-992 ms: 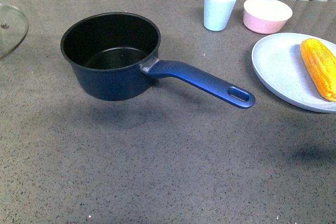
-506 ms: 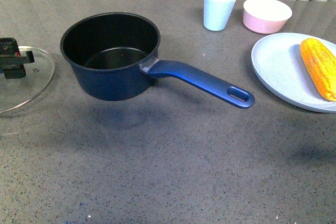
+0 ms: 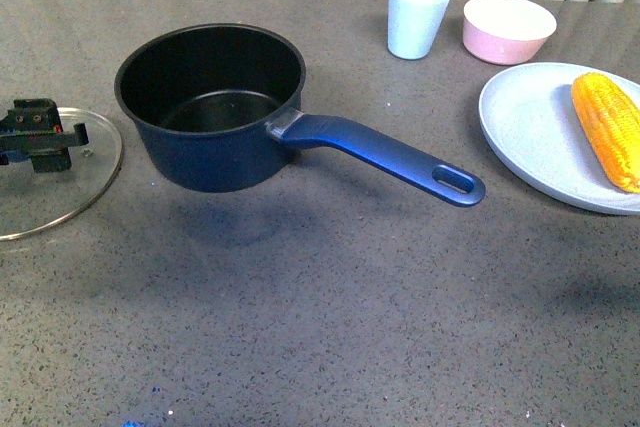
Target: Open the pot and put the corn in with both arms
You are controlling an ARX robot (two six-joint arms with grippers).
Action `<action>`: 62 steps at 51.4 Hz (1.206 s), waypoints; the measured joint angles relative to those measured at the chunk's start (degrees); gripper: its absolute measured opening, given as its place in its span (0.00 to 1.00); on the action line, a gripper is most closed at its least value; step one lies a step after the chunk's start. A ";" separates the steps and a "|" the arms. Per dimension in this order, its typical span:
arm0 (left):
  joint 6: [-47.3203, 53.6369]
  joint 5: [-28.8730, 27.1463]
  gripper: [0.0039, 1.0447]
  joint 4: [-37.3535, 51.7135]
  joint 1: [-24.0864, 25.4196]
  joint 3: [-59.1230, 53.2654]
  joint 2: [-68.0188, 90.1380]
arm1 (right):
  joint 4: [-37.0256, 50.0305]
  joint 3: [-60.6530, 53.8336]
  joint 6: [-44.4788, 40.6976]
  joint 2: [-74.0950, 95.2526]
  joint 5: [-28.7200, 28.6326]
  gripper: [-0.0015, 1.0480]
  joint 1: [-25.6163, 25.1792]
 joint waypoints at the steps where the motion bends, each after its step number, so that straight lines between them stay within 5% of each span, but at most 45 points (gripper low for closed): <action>1: -0.07 -0.13 0.58 0.11 -0.07 0.00 0.09 | 0.00 0.00 -0.02 0.00 0.00 0.91 0.00; 7: -0.55 -0.20 0.58 0.24 -0.48 -0.24 0.20 | 0.00 0.00 0.00 0.00 0.00 0.91 0.00; 17: -2.25 0.96 0.93 0.31 -1.66 -3.15 -0.90 | 0.00 0.00 0.00 0.00 0.00 0.91 0.00; 55: -6.78 6.10 0.91 -6.36 0.85 -15.76 -29.51 | 0.00 0.00 -0.02 0.00 0.00 0.91 0.00; 62: -2.14 10.05 0.70 7.39 0.98 -20.57 -26.49 | 0.00 0.00 -0.02 0.00 0.00 0.91 0.00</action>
